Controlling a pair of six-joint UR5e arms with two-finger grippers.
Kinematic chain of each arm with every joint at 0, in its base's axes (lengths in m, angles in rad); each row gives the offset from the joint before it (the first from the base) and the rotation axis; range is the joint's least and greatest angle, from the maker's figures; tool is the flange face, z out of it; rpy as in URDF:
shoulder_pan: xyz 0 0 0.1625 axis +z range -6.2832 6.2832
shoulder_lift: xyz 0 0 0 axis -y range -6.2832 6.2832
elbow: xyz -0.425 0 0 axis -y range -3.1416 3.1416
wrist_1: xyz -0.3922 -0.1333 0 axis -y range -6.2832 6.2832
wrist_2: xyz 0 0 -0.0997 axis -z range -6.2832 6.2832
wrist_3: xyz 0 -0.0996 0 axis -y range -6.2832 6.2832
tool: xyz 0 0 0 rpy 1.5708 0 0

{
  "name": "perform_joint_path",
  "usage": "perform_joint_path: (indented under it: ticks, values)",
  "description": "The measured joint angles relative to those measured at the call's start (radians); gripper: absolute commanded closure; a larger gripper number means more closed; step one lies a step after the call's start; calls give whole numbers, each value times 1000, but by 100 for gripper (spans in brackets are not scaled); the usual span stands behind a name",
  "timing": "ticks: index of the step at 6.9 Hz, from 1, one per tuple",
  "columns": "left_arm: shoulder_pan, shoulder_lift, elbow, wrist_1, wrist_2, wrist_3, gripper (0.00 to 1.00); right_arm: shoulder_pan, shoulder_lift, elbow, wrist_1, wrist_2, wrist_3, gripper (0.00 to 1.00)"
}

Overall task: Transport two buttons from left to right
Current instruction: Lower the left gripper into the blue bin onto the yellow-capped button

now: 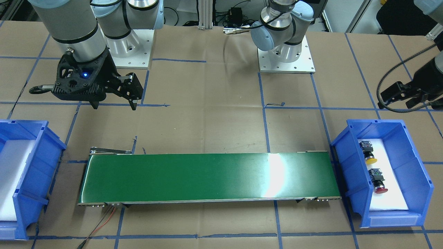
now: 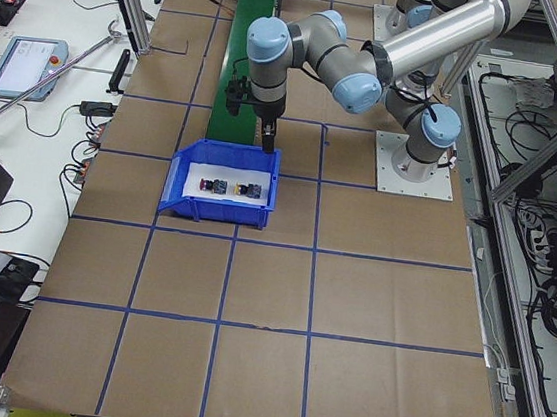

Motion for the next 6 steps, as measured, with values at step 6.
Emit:
perform_joint_path:
  ticks: [6]
  values:
    - [-9,-162,-50,232,-6,38,0,0,1,0,-1,-2,0,0]
